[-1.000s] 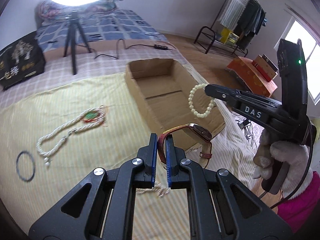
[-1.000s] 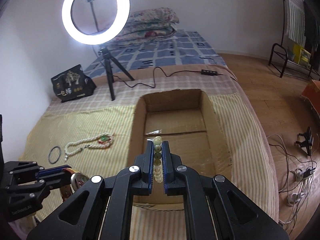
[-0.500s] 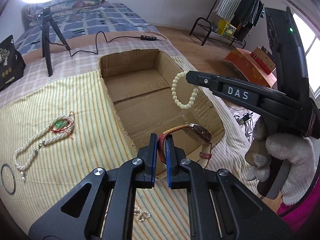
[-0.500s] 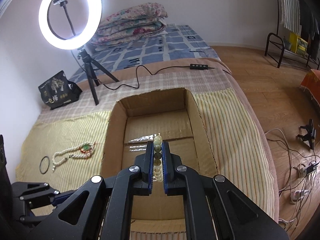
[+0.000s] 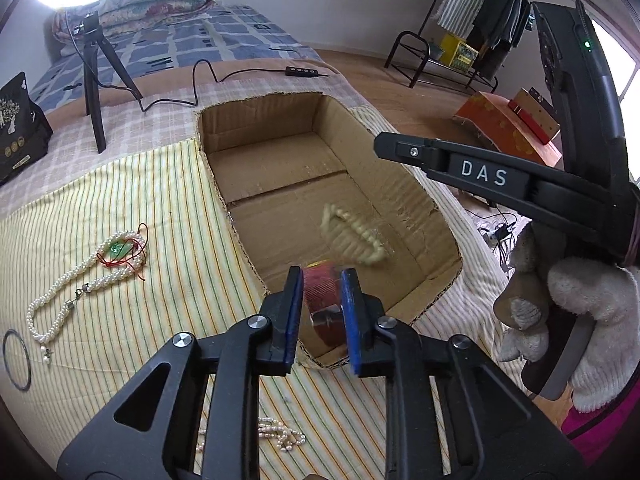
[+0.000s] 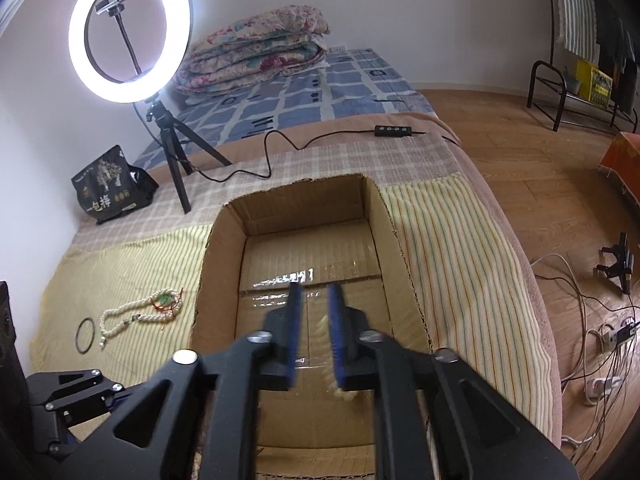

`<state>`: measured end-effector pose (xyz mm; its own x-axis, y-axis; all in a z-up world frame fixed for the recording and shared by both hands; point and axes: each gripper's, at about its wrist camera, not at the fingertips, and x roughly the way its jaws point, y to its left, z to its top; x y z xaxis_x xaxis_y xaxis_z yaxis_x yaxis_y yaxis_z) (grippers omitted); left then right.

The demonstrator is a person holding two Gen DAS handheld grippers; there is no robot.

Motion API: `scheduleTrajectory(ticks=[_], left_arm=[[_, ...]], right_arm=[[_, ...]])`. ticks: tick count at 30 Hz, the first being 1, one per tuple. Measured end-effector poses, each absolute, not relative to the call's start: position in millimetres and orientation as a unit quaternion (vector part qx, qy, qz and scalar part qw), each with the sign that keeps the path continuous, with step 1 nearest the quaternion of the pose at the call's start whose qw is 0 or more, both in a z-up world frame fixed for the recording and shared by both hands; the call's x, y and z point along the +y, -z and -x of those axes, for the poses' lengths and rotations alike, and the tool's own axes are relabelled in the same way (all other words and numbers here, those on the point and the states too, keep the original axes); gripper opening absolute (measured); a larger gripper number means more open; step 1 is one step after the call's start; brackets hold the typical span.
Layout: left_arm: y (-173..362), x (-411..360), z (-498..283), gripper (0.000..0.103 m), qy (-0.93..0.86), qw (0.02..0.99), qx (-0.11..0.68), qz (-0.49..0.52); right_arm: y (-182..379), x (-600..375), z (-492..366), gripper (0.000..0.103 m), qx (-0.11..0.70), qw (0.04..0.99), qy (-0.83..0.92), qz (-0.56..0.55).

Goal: Organize jewelry
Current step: 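Carry the watch into the box and open the left gripper while the right releases the bracelet there, then move the left gripper to the black bangle while the right gripper approaches the short pearl strand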

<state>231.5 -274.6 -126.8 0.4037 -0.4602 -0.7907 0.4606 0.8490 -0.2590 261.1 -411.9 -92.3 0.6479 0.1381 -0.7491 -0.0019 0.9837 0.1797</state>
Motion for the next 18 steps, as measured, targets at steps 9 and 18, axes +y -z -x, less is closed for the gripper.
scheduleTrajectory(ticks=[9,18], left_arm=[[114,-263,-225,0.018,0.27,0.845,0.462,-0.001],[97,-230,-212,0.018,0.251,0.857,0.451,-0.003]], right_arm=[[85,-412,-254,0.025,0.409,0.908,-0.031,-0.08],[67,-404,-235,0.041,0.391,0.917,-0.023,-0.069]])
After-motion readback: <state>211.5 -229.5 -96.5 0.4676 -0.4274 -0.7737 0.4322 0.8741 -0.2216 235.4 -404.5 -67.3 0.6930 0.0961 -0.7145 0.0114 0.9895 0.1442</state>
